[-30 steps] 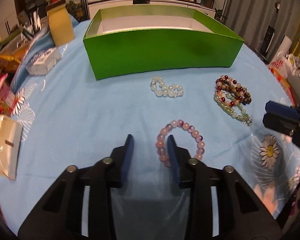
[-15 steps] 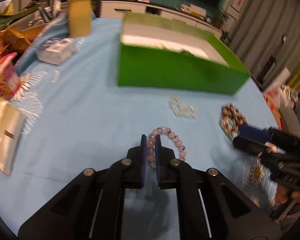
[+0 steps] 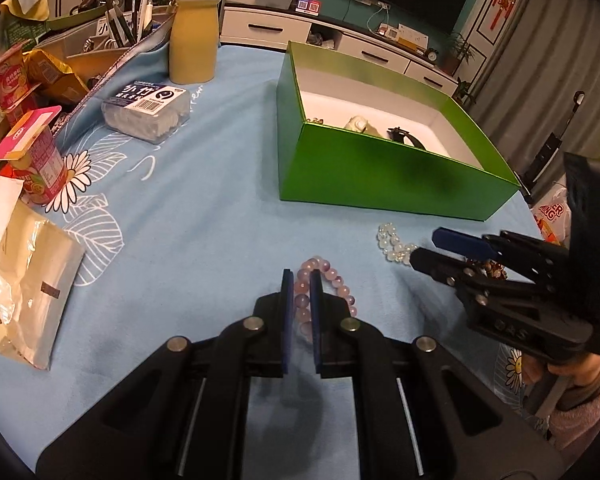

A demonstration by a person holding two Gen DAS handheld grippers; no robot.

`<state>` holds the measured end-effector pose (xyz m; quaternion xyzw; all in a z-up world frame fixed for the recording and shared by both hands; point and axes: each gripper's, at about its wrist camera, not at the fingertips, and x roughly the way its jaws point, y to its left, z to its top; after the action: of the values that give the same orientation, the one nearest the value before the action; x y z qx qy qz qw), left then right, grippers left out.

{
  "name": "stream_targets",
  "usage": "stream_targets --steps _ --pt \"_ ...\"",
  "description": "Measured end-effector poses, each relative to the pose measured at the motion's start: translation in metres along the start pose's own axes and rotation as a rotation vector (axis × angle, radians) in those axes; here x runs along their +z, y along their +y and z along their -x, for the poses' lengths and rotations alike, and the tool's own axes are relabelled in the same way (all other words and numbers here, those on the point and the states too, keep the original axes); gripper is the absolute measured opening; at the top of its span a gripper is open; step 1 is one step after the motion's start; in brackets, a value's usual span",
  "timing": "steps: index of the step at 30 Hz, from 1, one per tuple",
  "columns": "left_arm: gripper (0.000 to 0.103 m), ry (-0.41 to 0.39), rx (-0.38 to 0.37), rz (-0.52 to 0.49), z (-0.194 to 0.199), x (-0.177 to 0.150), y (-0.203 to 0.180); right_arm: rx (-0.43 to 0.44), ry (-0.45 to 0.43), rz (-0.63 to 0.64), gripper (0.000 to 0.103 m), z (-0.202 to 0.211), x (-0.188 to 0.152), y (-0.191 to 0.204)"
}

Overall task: Organize jewelry
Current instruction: 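Lift the pink bracelet with the left gripper while the right gripper grasps the clear bead bracelet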

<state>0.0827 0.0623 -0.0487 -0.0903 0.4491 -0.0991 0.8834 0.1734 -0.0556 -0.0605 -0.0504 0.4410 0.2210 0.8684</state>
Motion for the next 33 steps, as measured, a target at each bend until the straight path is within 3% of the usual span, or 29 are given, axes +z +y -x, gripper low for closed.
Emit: stream_targets --steps 4,8,13,33 --pt "0.008 0.011 -0.007 0.017 -0.004 -0.002 0.004 -0.004 0.028 0.004 0.038 -0.013 0.003 -0.002" --pt "0.008 0.013 -0.014 0.025 -0.007 -0.002 0.005 -0.018 0.031 0.046 0.018 -0.016 0.002 0.005" --pt "0.008 0.014 -0.021 0.025 -0.009 -0.002 0.002 -0.013 0.017 0.056 0.007 -0.013 -0.001 0.009" --pt "0.008 -0.027 -0.077 0.025 0.022 0.006 -0.007 0.034 -0.142 -0.053 0.007 0.064 -0.015 0.007"
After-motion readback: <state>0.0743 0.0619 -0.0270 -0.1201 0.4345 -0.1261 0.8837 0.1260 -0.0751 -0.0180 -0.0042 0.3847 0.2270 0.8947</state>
